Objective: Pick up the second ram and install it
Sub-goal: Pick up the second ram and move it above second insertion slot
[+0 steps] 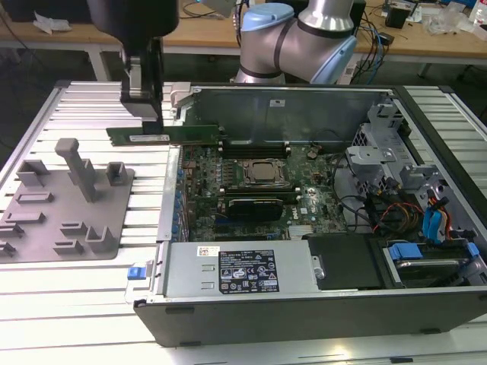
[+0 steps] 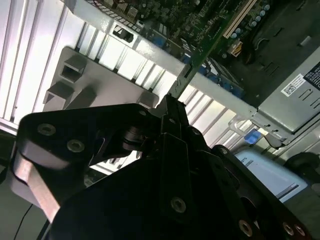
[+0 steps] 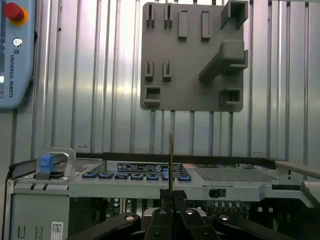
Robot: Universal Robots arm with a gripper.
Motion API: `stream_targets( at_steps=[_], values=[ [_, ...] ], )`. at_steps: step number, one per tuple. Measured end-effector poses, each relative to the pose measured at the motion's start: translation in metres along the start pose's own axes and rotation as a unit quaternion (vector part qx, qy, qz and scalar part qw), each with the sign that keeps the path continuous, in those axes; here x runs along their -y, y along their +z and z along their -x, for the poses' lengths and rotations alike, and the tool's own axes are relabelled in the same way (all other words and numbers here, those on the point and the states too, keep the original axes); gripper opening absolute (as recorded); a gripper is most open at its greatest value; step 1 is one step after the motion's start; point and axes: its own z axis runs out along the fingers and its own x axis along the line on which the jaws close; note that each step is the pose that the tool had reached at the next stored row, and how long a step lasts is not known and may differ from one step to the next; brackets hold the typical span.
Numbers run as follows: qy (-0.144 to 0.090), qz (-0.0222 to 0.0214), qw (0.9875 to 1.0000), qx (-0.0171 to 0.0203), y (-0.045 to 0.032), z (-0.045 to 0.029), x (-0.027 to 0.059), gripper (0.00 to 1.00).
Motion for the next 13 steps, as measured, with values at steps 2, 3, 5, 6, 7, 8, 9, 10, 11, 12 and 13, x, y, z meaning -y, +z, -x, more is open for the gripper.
stream_targets(
  at_steps=[2, 3, 5, 6, 7, 8, 9, 10, 11, 12, 13],
  values=[
    [0.000, 0.0001, 1.0000, 0.0000, 0.0015, -0.0005, 0.0141, 0.09],
    [0.000, 0.0001, 1.0000, 0.0000, 0.0021, -0.0007, 0.0201, 0.09],
    [0.000, 0.0003, 1.0000, 0.0000, 0.0034, -0.0012, 0.0337, 0.09],
    [0.000, 0.0004, 1.0000, 0.0000, 0.0037, -0.0013, 0.0368, 0.09],
    [0.000, 0.0004, 1.0000, 0.0000, 0.0039, -0.0014, 0.0401, 0.09],
    [0.000, 0.0004, 1.0000, 0.0000, 0.0044, -0.0016, 0.0450, 0.09],
    [0.000, 0.0005, 1.0000, 0.0000, 0.0046, -0.0018, 0.0488, 0.09],
    [0.000, 0.0005, 1.0000, 0.0000, 0.0049, -0.0019, 0.0531, 0.09],
    [0.000, 0.0006, 1.0000, 0.0000, 0.0051, -0.0020, 0.0577, 0.09],
    [0.000, 0.0007, 1.0000, 0.0000, 0.0053, -0.0022, 0.0613, 0.09],
    [0.000, 0.0008, 1.0000, 0.0000, 0.0057, -0.0025, 0.0687, 0.09]
  ],
)
